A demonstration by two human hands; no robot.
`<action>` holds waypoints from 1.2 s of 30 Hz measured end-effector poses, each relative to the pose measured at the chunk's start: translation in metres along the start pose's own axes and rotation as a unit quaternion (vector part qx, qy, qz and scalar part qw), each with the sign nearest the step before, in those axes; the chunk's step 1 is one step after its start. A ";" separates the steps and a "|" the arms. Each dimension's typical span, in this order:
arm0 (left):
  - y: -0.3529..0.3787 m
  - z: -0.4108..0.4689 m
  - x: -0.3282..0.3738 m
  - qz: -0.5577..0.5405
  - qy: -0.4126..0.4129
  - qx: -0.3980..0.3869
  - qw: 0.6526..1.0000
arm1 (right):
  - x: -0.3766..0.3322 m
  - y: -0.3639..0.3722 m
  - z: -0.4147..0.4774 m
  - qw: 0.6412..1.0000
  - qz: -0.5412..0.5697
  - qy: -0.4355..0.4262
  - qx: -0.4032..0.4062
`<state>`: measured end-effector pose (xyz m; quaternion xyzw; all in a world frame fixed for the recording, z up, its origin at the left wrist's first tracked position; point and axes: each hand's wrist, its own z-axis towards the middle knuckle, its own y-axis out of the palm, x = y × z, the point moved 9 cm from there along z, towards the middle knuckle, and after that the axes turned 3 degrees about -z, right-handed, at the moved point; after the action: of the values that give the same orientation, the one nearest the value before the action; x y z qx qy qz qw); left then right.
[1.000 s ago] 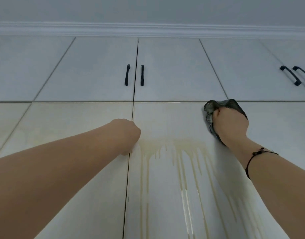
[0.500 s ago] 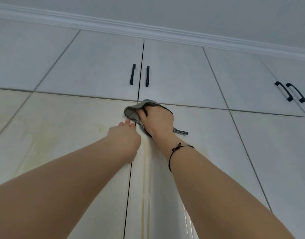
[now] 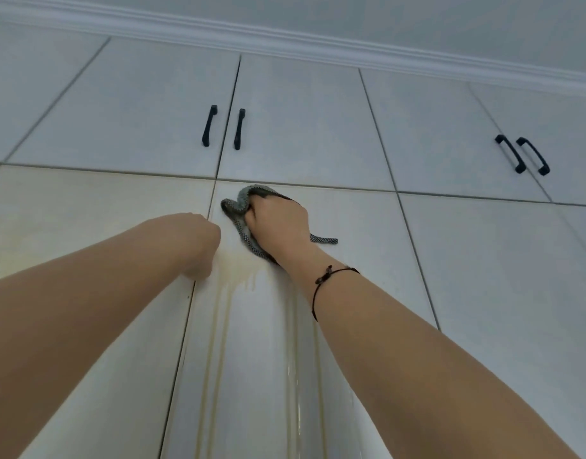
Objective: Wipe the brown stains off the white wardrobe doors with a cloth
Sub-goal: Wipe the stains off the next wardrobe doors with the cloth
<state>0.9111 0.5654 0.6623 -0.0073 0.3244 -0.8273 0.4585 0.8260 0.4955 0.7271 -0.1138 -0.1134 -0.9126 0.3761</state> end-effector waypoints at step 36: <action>0.039 -0.030 0.010 0.074 -0.058 0.024 0.995 | 0.170 -0.057 -0.176 0.986 -0.047 0.156 0.033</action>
<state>0.9255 0.5597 0.6146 -0.0198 0.2771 -0.7970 0.5363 0.6460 0.3710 0.6026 0.0481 -0.0889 -0.9314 0.3498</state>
